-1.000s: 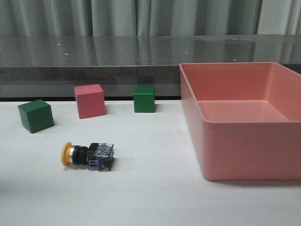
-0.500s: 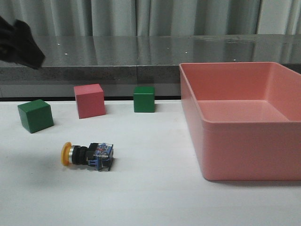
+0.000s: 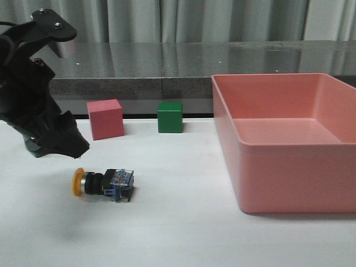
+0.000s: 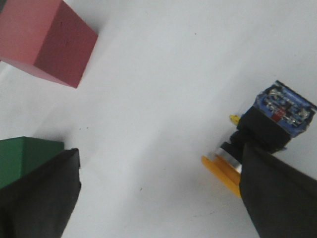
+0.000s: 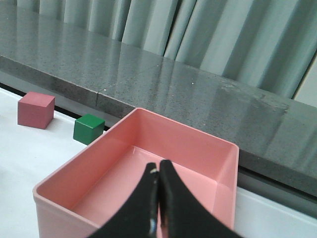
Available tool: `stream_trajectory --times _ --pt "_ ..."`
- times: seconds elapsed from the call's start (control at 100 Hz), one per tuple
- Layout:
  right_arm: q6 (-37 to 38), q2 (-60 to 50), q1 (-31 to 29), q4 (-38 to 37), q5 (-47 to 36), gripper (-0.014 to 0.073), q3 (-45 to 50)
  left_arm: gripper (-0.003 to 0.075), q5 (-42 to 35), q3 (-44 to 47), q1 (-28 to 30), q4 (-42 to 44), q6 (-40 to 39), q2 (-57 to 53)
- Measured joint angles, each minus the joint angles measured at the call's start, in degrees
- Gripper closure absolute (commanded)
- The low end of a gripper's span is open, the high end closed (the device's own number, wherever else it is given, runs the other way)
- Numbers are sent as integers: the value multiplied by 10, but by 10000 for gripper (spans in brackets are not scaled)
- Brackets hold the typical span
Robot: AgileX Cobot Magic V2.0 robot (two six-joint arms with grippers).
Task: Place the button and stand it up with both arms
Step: 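Move the left gripper down toward the lying button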
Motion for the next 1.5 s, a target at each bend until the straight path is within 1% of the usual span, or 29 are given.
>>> stream_trajectory --times 0.12,0.19,0.26,0.29,0.36,0.43,0.5,0.64,0.77,0.95,1.05,1.15,1.37,1.5 --pt "0 0 0 0 1 707 0 99 41 -14 0 -94 100 0" --pt "0 0 0 0 8 707 0 99 82 -26 1 -166 189 0" --pt "0 0 0 0 18 707 0 99 148 -39 13 -249 295 0" --pt "0 0 0 0 22 707 0 99 191 -44 25 -282 345 1" --pt "0 0 0 0 29 707 0 99 283 -56 59 -348 423 3" --pt "0 0 0 0 33 707 0 99 355 -65 103 -389 471 7" --pt "0 0 0 0 35 707 0 99 389 -70 149 -421 503 11" --pt "0 0 0 0 36 707 0 99 398 -70 219 -471 547 13" --pt "0 0 0 0 36 707 0 99 398 -70 241 -509 556 13" --pt "0 0 0 0 36 707 0 99 409 -70 241 -553 558 13" --pt "0 0 0 0 36 707 0 99 410 -70 238 -554 560 15" --pt "0 0 0 0 36 707 0 99 410 -70 237 -547 583 23" --pt "0 0 0 0 36 707 0 99 415 -71 237 -542 639 95" --pt "0 0 0 0 36 707 0 99 439 -71 237 -541 667 143"
